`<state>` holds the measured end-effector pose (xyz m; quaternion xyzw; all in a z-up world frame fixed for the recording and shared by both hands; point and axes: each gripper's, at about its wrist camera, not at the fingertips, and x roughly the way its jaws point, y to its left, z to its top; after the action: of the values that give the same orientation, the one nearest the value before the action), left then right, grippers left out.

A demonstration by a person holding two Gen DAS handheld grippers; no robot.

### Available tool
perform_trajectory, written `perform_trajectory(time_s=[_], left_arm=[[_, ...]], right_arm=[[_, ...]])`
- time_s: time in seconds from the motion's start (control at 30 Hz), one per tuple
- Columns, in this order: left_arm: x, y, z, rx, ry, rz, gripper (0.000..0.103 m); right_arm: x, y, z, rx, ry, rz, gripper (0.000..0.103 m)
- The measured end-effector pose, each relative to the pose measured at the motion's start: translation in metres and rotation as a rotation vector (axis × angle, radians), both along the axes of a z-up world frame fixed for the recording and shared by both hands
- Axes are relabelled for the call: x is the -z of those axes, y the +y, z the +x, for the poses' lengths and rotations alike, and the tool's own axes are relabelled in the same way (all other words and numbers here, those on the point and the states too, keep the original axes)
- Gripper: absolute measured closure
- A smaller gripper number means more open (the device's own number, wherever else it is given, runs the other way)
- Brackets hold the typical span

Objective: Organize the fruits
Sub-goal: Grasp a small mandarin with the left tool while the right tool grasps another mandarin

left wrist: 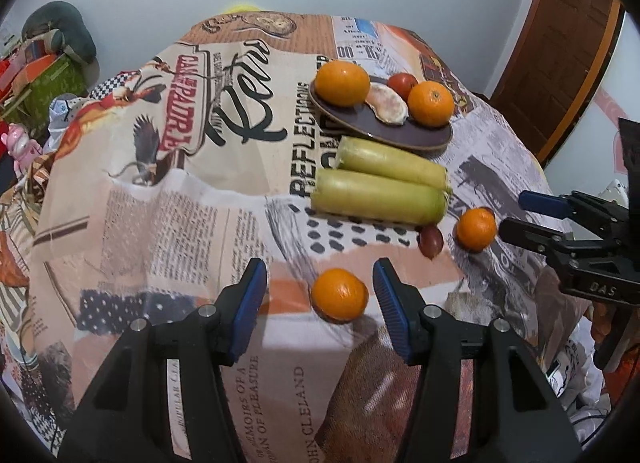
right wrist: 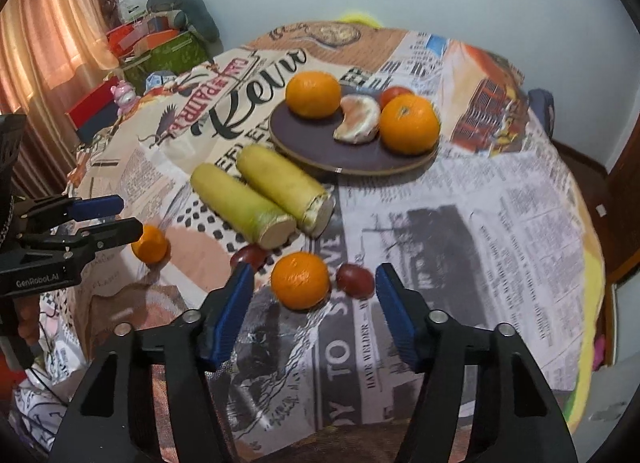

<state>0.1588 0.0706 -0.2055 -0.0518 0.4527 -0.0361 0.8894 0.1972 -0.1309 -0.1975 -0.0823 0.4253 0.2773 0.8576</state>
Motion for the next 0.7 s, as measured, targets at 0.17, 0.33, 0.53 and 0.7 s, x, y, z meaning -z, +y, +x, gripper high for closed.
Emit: perform_trajectory(time_s=[0.17, 0.33, 0.53, 0.7], left_arm=[[0.011, -0.008, 0.000, 0.032, 0.019, 0.001, 0.051], [0.022, -0.010, 0.004, 0.042, 0.052, -0.009, 0.060], [0.026, -0.010, 0.004, 0.047, 0.051, -0.033, 0.070], [0.022, -0.011, 0.005, 0.046, 0.037, -0.025, 0.070]], right_arm=[[0.012, 0.004, 0.003, -0.005, 0.043, 0.008, 0.050], [0.017, 0.009, 0.007, -0.016, 0.063, 0.004, 0.056], [0.022, 0.015, 0.009, -0.031, 0.067, -0.019, 0.068], [0.020, 0.013, 0.008, -0.041, 0.067, -0.004, 0.068]])
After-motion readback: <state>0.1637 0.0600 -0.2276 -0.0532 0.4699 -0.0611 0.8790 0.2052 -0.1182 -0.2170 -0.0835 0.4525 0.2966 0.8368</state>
